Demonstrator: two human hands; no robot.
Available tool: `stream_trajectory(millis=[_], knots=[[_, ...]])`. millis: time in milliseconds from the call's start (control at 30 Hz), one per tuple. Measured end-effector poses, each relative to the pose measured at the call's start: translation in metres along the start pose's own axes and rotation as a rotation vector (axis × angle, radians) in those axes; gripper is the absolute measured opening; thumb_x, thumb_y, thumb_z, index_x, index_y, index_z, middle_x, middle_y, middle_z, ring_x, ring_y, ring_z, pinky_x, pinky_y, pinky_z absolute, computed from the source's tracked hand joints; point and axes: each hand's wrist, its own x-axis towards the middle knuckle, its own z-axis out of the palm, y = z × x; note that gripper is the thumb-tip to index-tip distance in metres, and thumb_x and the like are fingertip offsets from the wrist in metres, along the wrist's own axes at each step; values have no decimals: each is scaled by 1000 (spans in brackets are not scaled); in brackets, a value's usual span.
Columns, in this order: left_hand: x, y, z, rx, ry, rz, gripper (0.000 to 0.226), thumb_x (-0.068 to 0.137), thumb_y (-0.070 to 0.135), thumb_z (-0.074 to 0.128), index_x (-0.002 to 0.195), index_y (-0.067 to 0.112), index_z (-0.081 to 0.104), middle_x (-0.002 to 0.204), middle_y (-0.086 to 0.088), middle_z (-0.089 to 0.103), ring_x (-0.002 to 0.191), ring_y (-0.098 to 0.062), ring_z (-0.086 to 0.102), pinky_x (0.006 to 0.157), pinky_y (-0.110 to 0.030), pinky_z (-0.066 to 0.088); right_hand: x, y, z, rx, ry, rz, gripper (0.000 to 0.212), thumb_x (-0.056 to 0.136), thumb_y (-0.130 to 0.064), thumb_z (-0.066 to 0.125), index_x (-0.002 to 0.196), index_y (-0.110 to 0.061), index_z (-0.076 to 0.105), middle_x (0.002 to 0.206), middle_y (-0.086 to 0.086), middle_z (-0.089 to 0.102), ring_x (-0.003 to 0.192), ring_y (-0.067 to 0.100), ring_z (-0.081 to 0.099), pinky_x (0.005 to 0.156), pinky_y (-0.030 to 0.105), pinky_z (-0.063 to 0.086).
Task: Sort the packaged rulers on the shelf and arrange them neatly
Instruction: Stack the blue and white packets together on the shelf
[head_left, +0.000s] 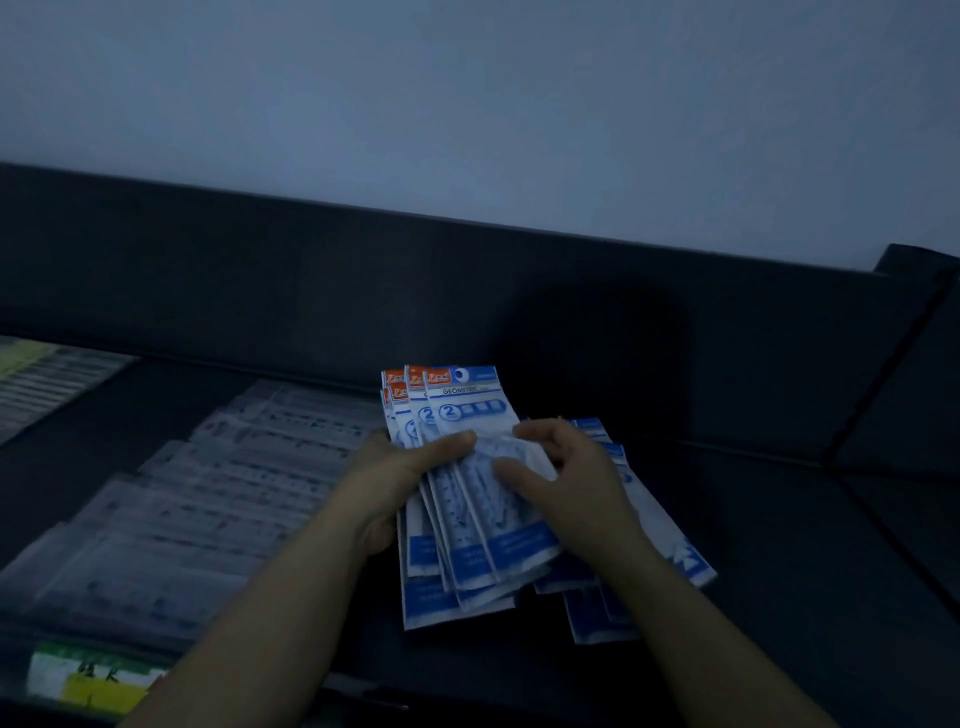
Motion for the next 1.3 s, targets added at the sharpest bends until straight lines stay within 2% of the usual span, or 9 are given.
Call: stream_trajectory(millis=[100, 200, 267, 333, 567, 667, 767, 867, 1300], knots=[[3, 1, -3, -11, 84, 31, 39, 69, 4, 78, 106, 1, 67, 93, -19, 74, 82, -33, 71, 73, -44, 60, 1, 5, -9, -174, 35, -16, 32, 86, -42, 64, 114, -27, 58, 105, -16, 62, 94, 0, 61, 72, 12, 47], [8, 5, -10, -87, 211, 61, 32, 74, 3, 76, 105, 3, 67, 94, -20, 73, 81, -33, 71, 67, -46, 60, 6, 13, -19, -472, 101, 5, 49, 78, -65, 58, 116, -34, 51, 112, -9, 58, 106, 12, 56, 90, 31, 46], [10, 8, -12, -117, 291, 114, 36, 74, 2, 77, 108, 2, 65, 95, -19, 72, 78, -31, 71, 60, -41, 60, 7, 18, -15, -778, -38, 27, 75, 69, -78, 49, 132, -39, 41, 136, 2, 48, 126, 23, 44, 106, 45, 36], [11, 9, -13, -112, 340, 162, 37, 74, 2, 77, 108, 3, 63, 93, -15, 72, 74, -26, 71, 54, -36, 59, 6, 18, -9, -913, -205, 101, 92, 66, -80, 49, 146, -42, 20, 155, 7, 21, 143, 29, 17, 114, 56, 14], [12, 7, -13, -111, 319, 162, 46, 75, 2, 76, 117, 4, 59, 103, -16, 70, 83, -30, 71, 65, -42, 59, 15, 10, -16, -922, -336, 222, 96, 65, -79, 54, 146, -43, 18, 159, 4, 8, 145, 31, 4, 112, 63, 7], [11, 10, -15, -111, 336, 163, 33, 78, 3, 74, 108, 5, 61, 100, -15, 70, 81, -28, 69, 66, -39, 57, 17, 12, -16, -879, -343, 82, 82, 72, -66, 58, 144, -44, 25, 160, 0, 1, 146, 28, -4, 114, 60, 1], [13, 12, -19, -115, 343, 163, 21, 80, 3, 72, 96, 9, 61, 93, -12, 69, 78, -27, 68, 59, -35, 57, 16, 16, -15, -953, -421, -98, 65, 83, -63, 50, 141, -47, 28, 157, -5, 17, 145, 22, 11, 115, 54, 5], [16, 10, -23, -105, 333, 146, 21, 79, 4, 73, 96, 9, 62, 95, -14, 70, 78, -28, 69, 60, -37, 58, 18, 13, -20, -947, -423, -70, 56, 85, -59, 48, 139, -49, 33, 152, -7, 30, 141, 20, 22, 113, 54, 10], [18, 10, -19, -147, 360, 150, 18, 78, 5, 74, 90, 12, 63, 94, -11, 70, 79, -27, 69, 61, -37, 57, 1, 15, -32, -1001, -467, -4, 74, 77, -70, 53, 143, -49, 25, 160, 0, 4, 147, 21, -1, 117, 52, -7]])
